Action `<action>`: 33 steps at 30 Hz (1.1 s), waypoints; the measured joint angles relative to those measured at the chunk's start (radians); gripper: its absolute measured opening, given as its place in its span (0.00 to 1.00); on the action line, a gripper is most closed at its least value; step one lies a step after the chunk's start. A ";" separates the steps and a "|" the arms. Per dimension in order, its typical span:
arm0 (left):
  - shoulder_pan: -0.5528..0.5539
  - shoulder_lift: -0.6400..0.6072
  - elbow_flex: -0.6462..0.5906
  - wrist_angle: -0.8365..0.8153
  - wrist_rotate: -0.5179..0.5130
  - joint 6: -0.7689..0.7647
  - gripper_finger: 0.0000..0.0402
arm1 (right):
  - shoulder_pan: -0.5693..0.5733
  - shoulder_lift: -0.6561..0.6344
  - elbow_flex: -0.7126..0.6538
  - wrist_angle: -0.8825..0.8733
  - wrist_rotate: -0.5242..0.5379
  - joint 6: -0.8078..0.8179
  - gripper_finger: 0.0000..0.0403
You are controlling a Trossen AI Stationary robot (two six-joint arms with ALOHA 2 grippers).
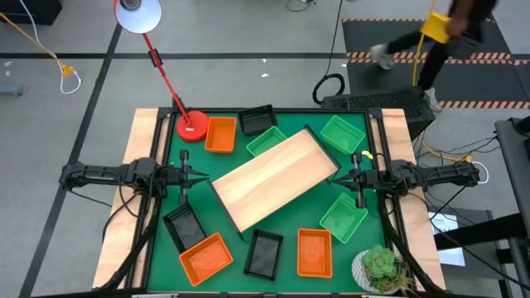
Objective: Stack baskets on shelf by color
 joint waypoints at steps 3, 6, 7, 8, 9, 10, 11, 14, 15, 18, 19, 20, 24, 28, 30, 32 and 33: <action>0.000 0.000 0.000 0.000 0.000 0.000 0.10 | 0.000 0.000 0.000 0.000 0.002 0.000 0.00; 0.000 0.000 0.000 0.000 0.000 0.000 0.10 | 0.000 0.000 0.000 -0.002 0.000 0.000 0.00; 0.000 0.000 0.000 0.000 0.000 0.000 0.10 | 0.000 0.000 0.000 0.001 0.001 -0.003 0.00; 0.000 0.000 0.000 0.000 0.000 0.000 0.10 | 0.000 0.000 0.000 0.007 0.003 -0.005 0.00; 0.000 0.000 0.000 0.000 0.000 0.000 0.10 | 0.000 0.000 0.000 0.008 0.004 -0.009 0.00; 0.000 0.000 0.000 0.000 0.000 0.000 0.10 | 0.000 0.000 0.000 0.008 0.004 -0.009 0.00; 0.000 0.000 0.000 0.000 0.000 0.000 0.10 | 0.000 0.000 0.000 0.007 0.004 -0.009 0.00; 0.000 0.000 0.000 0.000 0.000 0.000 0.10 | 0.000 0.000 0.000 0.008 0.004 0.014 0.00; 0.000 0.000 0.000 0.000 0.000 0.000 0.10 | 0.000 0.000 0.000 0.014 0.005 0.026 0.00; 0.000 0.000 0.000 0.000 0.000 0.000 0.10 | 0.000 0.000 0.000 0.010 0.085 0.086 0.00; 0.000 0.000 0.000 0.000 0.000 0.000 0.10 | 0.000 0.001 0.000 0.007 0.121 0.103 0.00; 0.000 0.000 0.000 0.000 0.000 0.000 0.10 | 0.000 0.001 0.000 0.014 0.132 0.103 0.00; 0.000 0.000 0.000 0.000 0.000 0.000 0.10 | 0.000 0.001 0.000 0.036 0.137 0.028 0.00; 0.000 0.000 0.000 0.000 0.000 0.000 0.10 | -0.001 0.001 0.000 0.049 0.160 0.048 0.00; 0.000 0.000 0.000 0.000 0.000 0.000 0.10 | 0.000 0.007 0.000 0.081 0.160 0.060 0.00; 0.000 0.000 0.000 0.002 0.000 0.000 0.10 | 0.000 0.016 0.004 0.134 0.162 0.046 0.00; 0.000 0.000 0.000 0.003 0.000 0.000 0.10 | 0.000 0.021 0.013 0.143 0.162 0.040 0.00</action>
